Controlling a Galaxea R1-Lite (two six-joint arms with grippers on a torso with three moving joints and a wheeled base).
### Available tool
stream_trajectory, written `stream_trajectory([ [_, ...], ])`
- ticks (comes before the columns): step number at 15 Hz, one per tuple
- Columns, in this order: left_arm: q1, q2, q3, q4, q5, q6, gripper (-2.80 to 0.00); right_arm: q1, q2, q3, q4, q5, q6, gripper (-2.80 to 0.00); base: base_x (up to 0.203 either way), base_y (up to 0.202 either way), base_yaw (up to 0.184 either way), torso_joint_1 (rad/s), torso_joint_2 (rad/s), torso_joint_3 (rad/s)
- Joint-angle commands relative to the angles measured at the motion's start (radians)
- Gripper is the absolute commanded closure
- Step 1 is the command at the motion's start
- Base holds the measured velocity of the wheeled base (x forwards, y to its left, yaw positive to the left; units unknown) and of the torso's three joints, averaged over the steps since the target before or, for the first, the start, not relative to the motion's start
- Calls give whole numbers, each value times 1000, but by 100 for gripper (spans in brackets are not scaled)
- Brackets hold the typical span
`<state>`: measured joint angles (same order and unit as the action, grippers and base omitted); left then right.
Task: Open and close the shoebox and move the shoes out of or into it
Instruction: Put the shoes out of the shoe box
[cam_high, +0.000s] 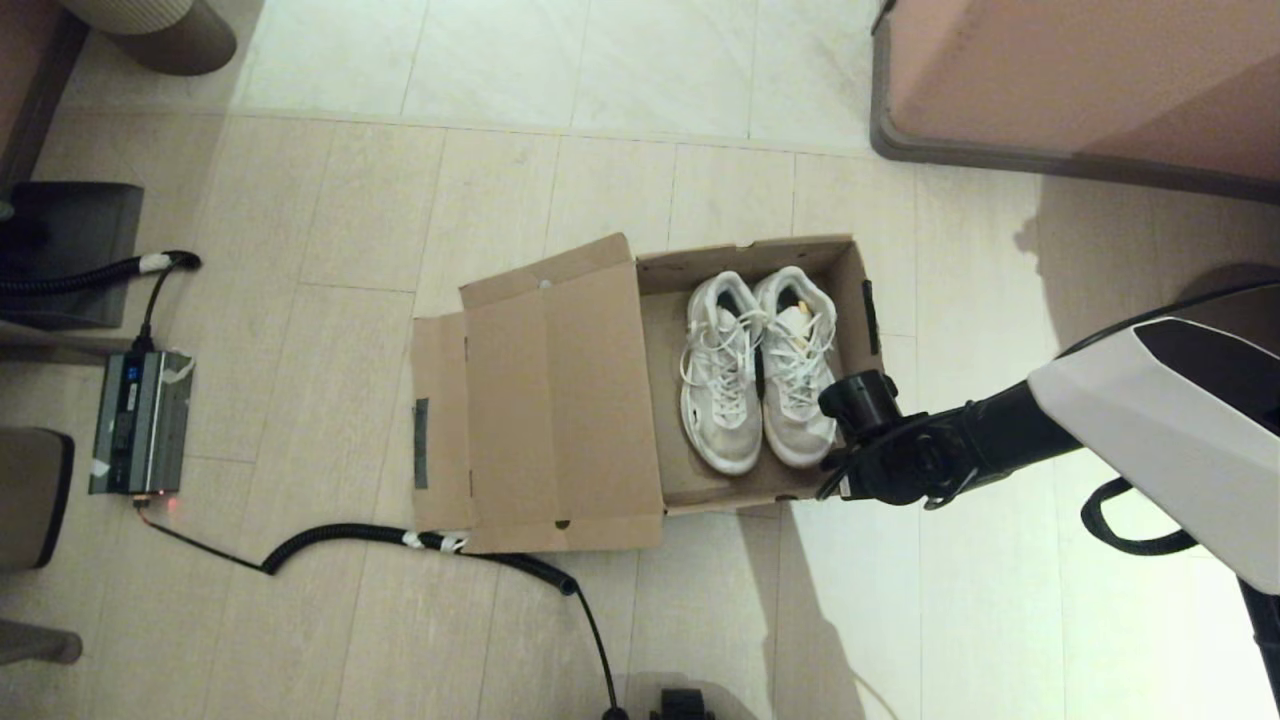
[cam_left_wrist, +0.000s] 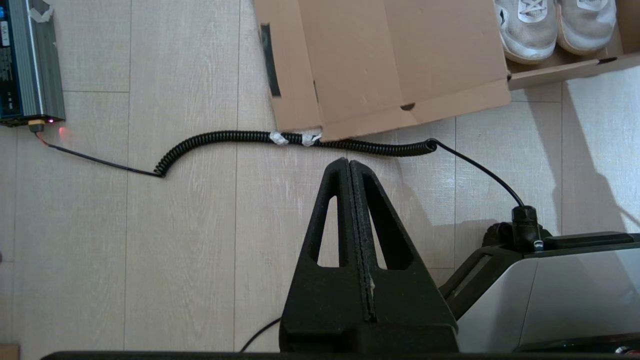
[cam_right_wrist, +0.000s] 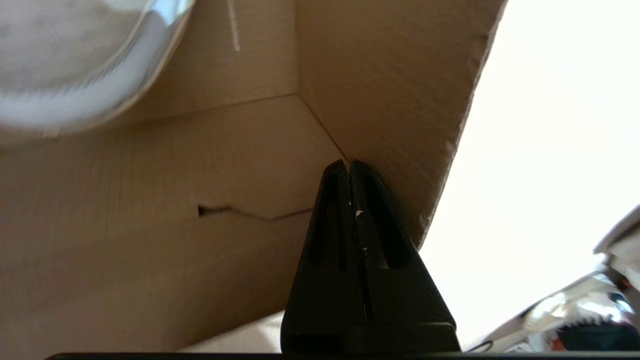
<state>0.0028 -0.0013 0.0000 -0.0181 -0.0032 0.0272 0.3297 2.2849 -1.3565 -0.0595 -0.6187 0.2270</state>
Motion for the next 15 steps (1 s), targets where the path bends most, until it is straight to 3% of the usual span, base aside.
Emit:
stream_trajectory([
  [1, 0, 1, 8, 0, 0, 0, 0, 11, -17, 48, -28, 10, 1, 0, 0, 0, 0, 0, 0, 0],
  [11, 0, 1, 8, 0, 0, 0, 0, 89, -95, 285, -57, 71, 31, 0, 0, 0, 0, 0, 0, 0],
  [15, 0, 1, 8, 0, 0, 0, 0, 25, -97, 344, -147, 81, 25, 0, 0, 0, 0, 0, 0, 0],
])
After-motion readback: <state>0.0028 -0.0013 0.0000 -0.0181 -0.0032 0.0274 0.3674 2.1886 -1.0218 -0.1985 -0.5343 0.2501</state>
